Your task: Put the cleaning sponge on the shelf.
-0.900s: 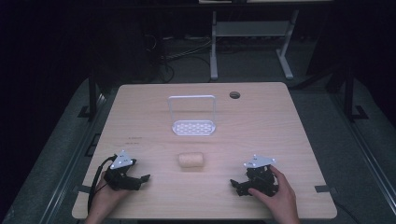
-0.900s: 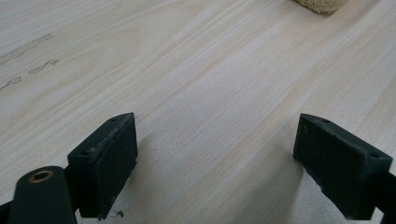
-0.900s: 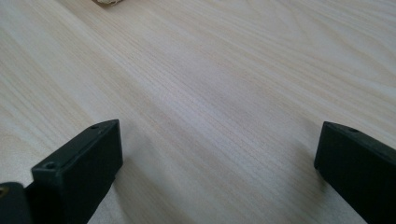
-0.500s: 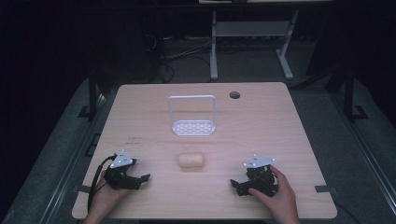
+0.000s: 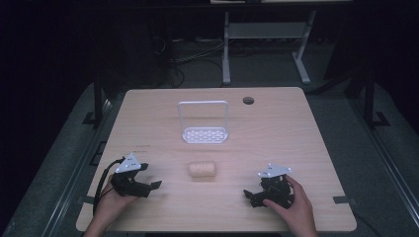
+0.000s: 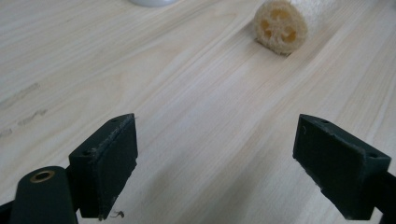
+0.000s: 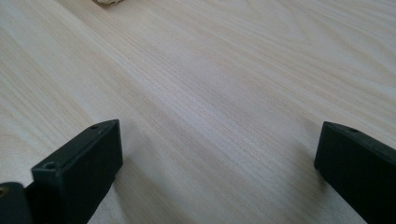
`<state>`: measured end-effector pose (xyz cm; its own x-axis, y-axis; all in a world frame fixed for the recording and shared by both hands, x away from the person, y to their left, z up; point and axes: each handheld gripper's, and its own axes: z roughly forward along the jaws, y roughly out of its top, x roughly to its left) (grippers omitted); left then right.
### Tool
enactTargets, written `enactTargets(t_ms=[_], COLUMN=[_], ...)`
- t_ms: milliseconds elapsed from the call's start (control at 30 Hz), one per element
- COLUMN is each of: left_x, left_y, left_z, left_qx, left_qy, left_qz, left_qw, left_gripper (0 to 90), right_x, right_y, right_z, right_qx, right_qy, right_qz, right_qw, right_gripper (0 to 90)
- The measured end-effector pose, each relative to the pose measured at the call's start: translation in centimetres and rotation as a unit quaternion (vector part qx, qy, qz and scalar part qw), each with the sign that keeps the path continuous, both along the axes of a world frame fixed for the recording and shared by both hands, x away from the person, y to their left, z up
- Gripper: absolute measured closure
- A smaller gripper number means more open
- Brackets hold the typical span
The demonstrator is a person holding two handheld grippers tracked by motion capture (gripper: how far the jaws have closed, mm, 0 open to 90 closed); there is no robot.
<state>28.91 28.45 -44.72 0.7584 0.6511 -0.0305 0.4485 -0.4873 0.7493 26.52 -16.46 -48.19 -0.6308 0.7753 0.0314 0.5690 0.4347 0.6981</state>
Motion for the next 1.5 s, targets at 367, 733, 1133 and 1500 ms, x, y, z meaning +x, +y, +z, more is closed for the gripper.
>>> enactTargets(t_ms=[367, 733, 1133, 1500], left_x=[1.1, 2.1, 3.1, 3.8], left_y=[-1.0, -2.3, -4.2, -6.0], left_z=[1.4, 2.6, 4.1, 4.9], left_qx=[-0.005, 0.000, 0.003, 0.002], left_qy=[-0.001, -0.005, -0.023, -0.028], left_qz=[-0.027, -0.058, -0.097, -0.143], left_qw=[0.9996, 0.9983, 0.9950, 0.9893], left_gripper=[13.5, 13.5, 13.5, 13.5], right_x=[0.0, 0.0, 0.0, 0.0], right_y=[0.0, 0.0, 0.0, 0.0], right_z=[0.0, 0.0, 0.0, 0.0], right_qx=[0.002, 0.002, 0.002, 0.001], right_qy=[0.001, 0.000, 0.001, 0.000], right_qz=[-0.001, -0.001, -0.001, 0.000], right_qw=[1.0000, 1.0000, 1.0000, 1.0000], right_gripper=[0.6, 0.6, 0.6, 0.6])
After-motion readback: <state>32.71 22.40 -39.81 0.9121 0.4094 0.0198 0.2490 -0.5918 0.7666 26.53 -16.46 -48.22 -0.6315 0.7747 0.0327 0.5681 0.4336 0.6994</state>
